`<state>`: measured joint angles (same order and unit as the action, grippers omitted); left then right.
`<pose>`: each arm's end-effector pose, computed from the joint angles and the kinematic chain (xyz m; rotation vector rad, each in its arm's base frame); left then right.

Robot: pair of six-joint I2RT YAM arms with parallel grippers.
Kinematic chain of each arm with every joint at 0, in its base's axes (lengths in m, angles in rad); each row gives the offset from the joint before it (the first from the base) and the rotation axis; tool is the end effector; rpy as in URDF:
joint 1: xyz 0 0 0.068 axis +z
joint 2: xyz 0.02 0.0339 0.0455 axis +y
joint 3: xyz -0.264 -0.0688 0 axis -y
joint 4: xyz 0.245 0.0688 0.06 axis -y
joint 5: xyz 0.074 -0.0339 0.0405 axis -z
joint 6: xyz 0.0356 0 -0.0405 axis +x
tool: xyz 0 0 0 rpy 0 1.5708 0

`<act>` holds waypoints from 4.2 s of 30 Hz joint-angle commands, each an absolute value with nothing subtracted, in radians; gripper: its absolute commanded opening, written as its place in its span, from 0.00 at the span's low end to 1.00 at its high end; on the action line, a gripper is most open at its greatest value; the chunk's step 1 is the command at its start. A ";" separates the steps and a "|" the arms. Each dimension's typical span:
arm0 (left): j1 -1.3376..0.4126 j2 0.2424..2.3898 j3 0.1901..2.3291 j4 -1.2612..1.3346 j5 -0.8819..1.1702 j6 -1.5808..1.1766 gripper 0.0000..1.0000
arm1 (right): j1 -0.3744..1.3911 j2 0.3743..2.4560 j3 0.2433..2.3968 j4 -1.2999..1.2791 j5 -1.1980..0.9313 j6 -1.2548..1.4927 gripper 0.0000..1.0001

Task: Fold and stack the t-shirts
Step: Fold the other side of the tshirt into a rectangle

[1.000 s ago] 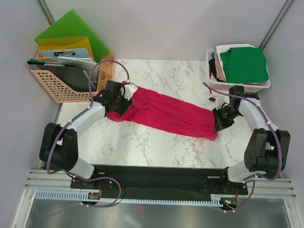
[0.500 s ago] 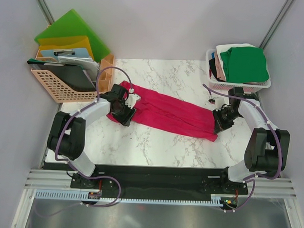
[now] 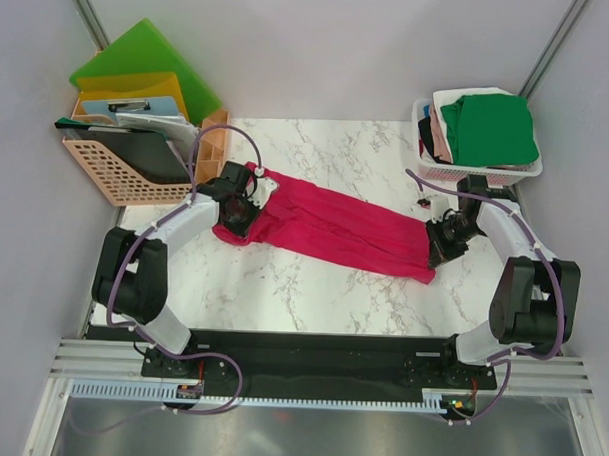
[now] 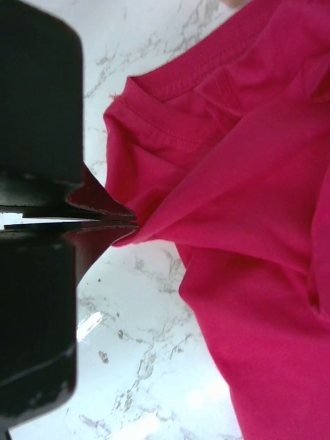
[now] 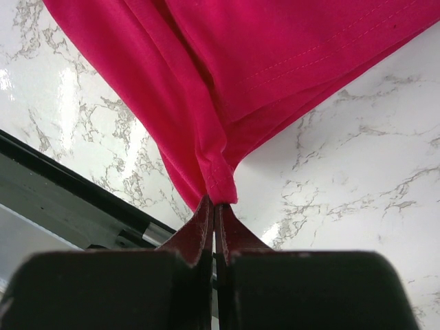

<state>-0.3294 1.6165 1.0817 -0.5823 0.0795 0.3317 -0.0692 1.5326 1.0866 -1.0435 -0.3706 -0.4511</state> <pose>0.3032 -0.1066 0.2056 0.8951 2.5326 -0.1061 0.2658 -0.0055 0.2189 -0.5774 2.8696 0.4996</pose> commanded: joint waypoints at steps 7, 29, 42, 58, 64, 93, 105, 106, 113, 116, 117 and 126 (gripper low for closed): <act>-0.330 1.585 1.080 -0.531 -0.011 0.391 0.28 | -0.071 1.519 1.091 -1.034 -0.393 -0.468 0.00; -0.330 1.618 1.109 -0.571 0.149 0.327 0.46 | -0.071 1.526 1.088 -1.012 -0.362 -0.477 0.00; -0.330 1.680 1.114 -0.575 0.134 0.328 0.36 | -0.072 1.528 1.101 -1.023 -0.376 -0.471 0.00; -0.330 1.625 1.055 -0.497 0.039 0.359 0.02 | -0.072 1.546 1.106 -1.028 -0.394 -0.482 0.00; -0.308 1.606 1.061 -0.476 -0.038 0.410 0.02 | -0.072 1.559 1.109 -1.023 -0.393 -0.483 0.00; -0.192 1.822 1.252 -0.287 -0.192 0.446 0.02 | -0.072 1.565 1.097 -1.023 -0.391 -0.488 0.00; -0.196 1.848 1.359 -0.344 -0.195 0.466 0.02 | -0.072 1.603 1.098 -1.008 -0.419 -0.483 0.00; -0.196 1.874 1.374 -0.347 -0.204 0.466 0.02 | -0.071 1.594 1.097 -1.014 -0.417 -0.483 0.01; -0.196 1.930 1.410 -0.387 -0.224 0.446 0.39 | -0.072 1.559 1.088 -1.037 -0.410 -0.502 0.48; -0.196 1.933 1.414 -0.387 -0.253 0.452 0.53 | -0.071 1.552 1.086 -1.039 -0.410 -0.502 0.54; -0.196 1.931 1.414 -0.387 -0.259 0.459 0.55 | -0.071 1.554 1.088 -1.039 -0.413 -0.500 0.54; -0.196 1.826 1.384 -0.387 -0.229 0.425 0.60 | -0.072 1.571 1.085 -1.035 -0.428 -0.505 0.56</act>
